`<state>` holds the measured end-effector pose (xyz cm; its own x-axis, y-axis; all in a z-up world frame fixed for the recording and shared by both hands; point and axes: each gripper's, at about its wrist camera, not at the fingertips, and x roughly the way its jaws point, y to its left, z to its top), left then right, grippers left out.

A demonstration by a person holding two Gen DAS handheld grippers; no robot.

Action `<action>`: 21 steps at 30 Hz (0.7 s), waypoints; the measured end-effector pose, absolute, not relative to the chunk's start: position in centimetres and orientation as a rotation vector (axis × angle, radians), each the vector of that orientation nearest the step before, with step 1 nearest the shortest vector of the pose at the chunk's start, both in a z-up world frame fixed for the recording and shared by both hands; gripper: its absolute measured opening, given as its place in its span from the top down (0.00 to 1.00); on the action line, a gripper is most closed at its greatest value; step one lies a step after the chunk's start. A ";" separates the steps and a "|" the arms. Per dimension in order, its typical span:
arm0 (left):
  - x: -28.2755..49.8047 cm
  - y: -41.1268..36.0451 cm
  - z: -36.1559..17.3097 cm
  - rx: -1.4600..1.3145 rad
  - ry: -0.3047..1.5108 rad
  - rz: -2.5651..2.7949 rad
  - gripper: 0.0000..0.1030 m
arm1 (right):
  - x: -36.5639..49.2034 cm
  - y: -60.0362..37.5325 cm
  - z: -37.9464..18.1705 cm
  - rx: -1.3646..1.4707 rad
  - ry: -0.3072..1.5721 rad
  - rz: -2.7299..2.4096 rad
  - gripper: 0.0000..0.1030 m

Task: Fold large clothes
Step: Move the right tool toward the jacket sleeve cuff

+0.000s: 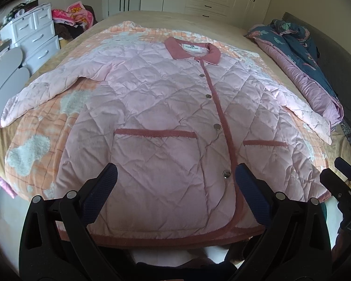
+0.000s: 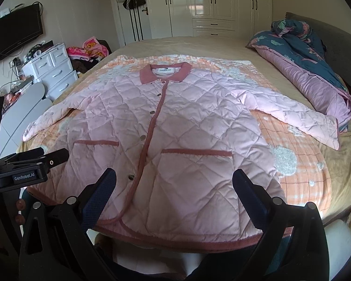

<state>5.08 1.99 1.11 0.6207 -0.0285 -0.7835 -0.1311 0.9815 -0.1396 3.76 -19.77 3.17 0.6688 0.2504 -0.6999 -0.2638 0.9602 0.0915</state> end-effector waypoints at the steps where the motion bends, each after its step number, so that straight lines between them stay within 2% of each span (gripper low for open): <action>1: 5.4 2.0 1.2 -0.194 0.903 0.058 0.08 | 4.1 -19.7 3.4 -0.014 0.786 0.295 0.04; 21: 13.2 1.5 4.1 -0.228 0.895 0.047 0.08 | 12.8 -20.1 6.3 0.042 0.777 0.316 0.04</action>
